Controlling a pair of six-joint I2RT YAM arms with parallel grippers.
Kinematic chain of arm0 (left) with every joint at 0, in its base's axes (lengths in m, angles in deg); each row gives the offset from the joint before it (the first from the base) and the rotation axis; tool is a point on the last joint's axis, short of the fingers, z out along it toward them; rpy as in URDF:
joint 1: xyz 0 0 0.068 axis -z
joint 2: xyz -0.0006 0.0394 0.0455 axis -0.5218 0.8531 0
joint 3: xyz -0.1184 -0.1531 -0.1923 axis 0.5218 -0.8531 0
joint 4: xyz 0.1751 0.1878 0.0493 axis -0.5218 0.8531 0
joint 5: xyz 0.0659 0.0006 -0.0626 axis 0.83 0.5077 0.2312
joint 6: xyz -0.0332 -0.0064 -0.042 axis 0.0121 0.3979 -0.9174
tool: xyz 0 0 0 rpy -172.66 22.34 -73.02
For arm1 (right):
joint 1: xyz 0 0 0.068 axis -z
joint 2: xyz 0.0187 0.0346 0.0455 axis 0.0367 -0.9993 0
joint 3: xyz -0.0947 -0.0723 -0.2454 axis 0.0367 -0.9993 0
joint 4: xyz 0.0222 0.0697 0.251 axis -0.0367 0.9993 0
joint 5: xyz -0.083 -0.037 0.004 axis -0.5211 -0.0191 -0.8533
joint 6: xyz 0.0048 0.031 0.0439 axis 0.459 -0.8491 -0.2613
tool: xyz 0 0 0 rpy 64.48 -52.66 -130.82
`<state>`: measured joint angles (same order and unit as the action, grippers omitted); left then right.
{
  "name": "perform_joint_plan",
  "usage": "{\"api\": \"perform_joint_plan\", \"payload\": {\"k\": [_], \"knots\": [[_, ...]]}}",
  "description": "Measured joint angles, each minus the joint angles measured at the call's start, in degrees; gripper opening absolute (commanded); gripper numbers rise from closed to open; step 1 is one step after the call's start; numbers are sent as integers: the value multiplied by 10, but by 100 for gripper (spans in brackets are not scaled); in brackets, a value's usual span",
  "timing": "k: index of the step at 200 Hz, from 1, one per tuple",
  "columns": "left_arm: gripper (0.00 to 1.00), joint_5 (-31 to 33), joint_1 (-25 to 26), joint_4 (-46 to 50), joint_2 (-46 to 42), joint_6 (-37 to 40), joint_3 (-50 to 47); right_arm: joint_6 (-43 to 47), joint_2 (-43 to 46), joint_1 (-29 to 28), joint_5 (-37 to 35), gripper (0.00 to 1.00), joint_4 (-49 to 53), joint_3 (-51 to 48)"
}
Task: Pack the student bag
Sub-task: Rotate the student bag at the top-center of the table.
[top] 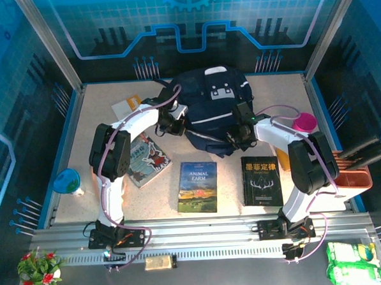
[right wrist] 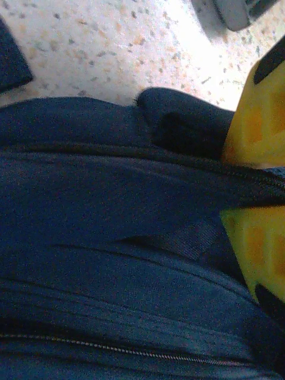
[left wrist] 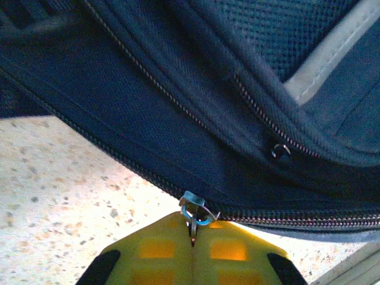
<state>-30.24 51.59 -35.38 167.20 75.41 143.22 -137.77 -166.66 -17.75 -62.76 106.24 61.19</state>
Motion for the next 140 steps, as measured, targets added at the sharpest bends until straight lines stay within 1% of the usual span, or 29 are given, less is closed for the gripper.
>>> {"api": "perform_joint_plan", "payload": {"k": [11,37,63,79,99,119,140], "knots": [[2,1,-4,5,9,0,18,7,0,3,0,18,-1,0],[6,8,-10,24,41,1,64,26,-5,6,0,17,-2,5],[9,18,-12,40,66,20,104,43,-19,7,0,15,4,18],[10,23,-13,48,70,42,111,50,-22,8,0,15,5,19],[13,30,-13,57,73,87,114,57,-23,8,0,15,6,19],[13,40,-14,60,76,131,119,63,-23,9,-2,15,8,19],[18,49,-16,60,86,165,134,69,-23,9,-4,15,9,19]]}}
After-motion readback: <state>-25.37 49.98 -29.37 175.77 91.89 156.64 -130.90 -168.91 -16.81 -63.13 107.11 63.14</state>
